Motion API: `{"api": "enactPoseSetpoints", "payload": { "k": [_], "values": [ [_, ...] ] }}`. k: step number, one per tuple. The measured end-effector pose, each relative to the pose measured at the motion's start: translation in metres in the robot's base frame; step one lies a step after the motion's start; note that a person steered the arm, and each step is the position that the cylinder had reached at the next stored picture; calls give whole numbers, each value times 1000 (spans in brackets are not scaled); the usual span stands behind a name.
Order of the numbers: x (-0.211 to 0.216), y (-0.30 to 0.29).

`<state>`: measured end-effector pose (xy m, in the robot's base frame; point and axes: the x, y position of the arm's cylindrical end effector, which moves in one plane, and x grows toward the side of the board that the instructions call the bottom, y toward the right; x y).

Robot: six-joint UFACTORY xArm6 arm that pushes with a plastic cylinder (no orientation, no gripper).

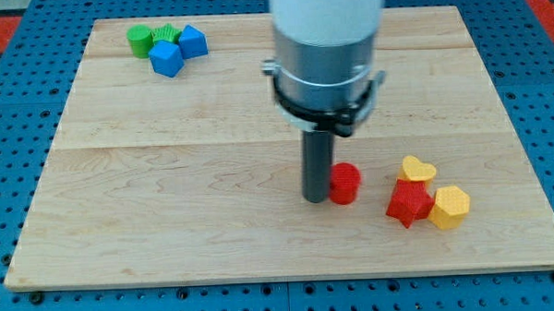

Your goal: Point your arm towards top left

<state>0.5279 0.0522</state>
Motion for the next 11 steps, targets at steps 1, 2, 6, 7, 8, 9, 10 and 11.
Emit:
{"api": "enactPoseSetpoints", "payload": {
  "k": [1, 2, 6, 7, 8, 9, 10, 11],
  "values": [
    [2, -9],
    [-11, -15],
    [-26, -61],
    [-115, -114],
    [-189, -209],
    [-220, -300],
    [-256, -351],
    [-317, -321]
  ]
}}
